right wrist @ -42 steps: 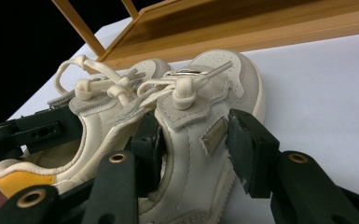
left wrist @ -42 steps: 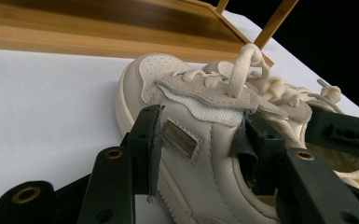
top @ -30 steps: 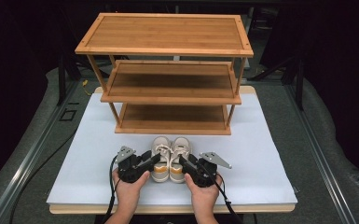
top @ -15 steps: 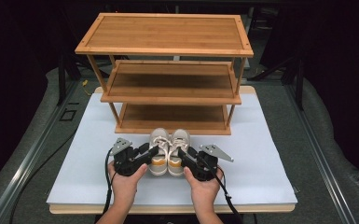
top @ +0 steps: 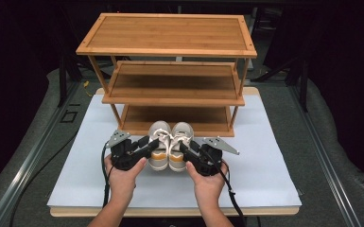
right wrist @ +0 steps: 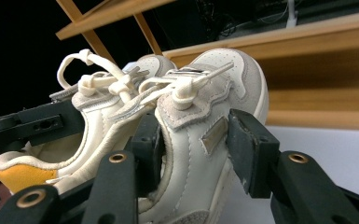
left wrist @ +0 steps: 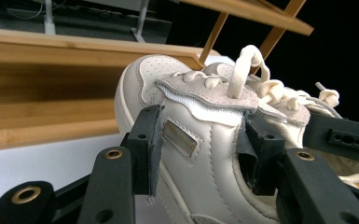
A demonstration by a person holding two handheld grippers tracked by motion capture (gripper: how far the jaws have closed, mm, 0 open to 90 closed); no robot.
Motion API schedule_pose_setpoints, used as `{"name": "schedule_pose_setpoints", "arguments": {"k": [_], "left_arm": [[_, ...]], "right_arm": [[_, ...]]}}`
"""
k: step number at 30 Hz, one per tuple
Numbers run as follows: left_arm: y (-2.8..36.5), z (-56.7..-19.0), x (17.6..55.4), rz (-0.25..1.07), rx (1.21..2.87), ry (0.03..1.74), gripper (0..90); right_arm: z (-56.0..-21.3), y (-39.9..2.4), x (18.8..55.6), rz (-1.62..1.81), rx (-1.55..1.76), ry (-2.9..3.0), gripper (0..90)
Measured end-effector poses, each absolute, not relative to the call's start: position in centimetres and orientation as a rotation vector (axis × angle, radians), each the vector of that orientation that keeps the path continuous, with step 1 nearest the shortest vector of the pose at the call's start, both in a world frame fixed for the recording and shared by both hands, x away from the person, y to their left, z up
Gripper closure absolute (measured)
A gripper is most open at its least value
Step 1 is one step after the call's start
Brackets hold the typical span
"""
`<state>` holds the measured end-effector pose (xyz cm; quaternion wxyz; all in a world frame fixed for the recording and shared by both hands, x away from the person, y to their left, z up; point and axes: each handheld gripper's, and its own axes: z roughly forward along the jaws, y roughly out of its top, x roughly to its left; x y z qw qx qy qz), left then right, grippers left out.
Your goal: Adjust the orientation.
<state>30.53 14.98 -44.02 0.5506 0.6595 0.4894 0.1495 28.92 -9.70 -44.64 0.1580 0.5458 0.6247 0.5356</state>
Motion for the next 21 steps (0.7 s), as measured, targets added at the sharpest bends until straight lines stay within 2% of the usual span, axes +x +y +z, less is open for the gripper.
{"name": "schedule_pose_setpoints", "arguments": {"k": [21], "left_arm": [[15.2,-39.9,30.9,0.36,1.535,1.126,54.1]], "right_arm": [[-40.3,-9.5,29.4,1.551,1.493,1.755,56.6]]}}
